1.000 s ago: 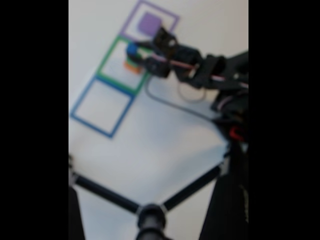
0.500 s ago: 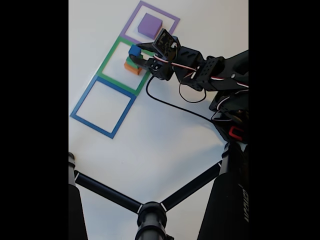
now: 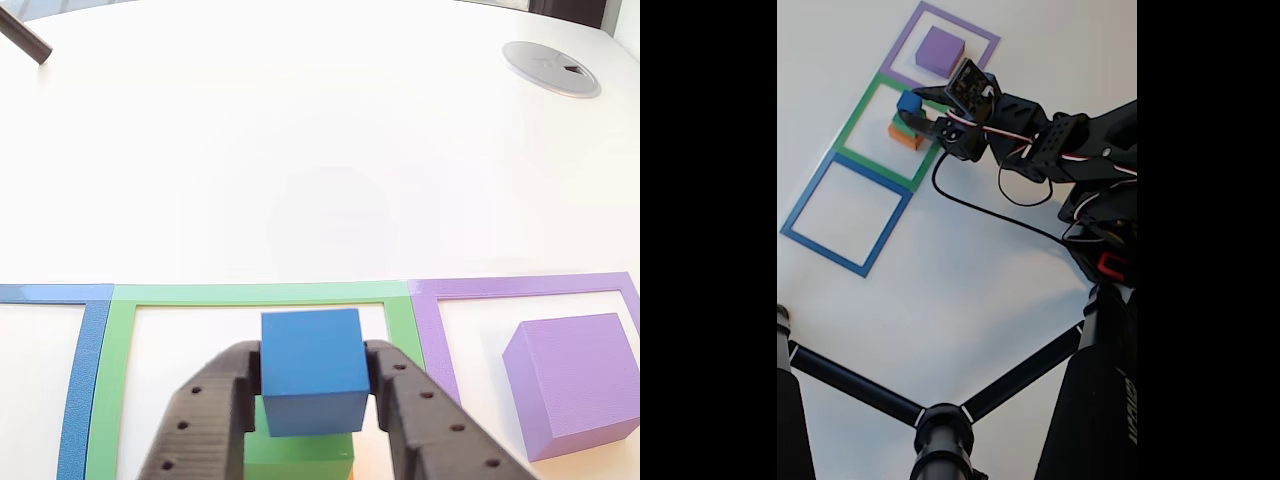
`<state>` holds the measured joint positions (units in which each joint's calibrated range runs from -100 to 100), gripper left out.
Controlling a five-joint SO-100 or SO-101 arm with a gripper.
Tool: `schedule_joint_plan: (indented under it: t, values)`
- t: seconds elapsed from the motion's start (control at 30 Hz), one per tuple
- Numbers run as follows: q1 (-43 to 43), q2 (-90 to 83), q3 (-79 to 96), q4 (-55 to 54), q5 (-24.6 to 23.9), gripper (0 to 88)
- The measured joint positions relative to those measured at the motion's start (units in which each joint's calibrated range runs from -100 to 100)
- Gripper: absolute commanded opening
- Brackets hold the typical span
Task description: Tower of hanoi
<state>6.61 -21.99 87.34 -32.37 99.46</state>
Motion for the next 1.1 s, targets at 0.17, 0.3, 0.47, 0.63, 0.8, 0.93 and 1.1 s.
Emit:
schedule_joint_plan:
  t: [0.17, 0.3, 0.47, 0.63, 0.8, 0.93, 1.1]
  values:
    - [0.0, 0.0, 0.0, 0.0, 0.0, 1.9]
    - [-0.23, 0.08, 0.09, 0.0, 0.0, 2.1]
    - [-0.94, 0.08, 0.35, 0.0, 0.0, 2.1]
    - [-0.82, 0.59, 0.44, 0.0, 0.0, 2.5]
    - [-0.82, 1.01, 0.44, 0.0, 0.0, 12.0]
    - [-0.82, 1.35, 0.44, 0.0, 0.0, 18.4]
    - [-0.82, 1.35, 0.44, 0.0, 0.0, 22.4]
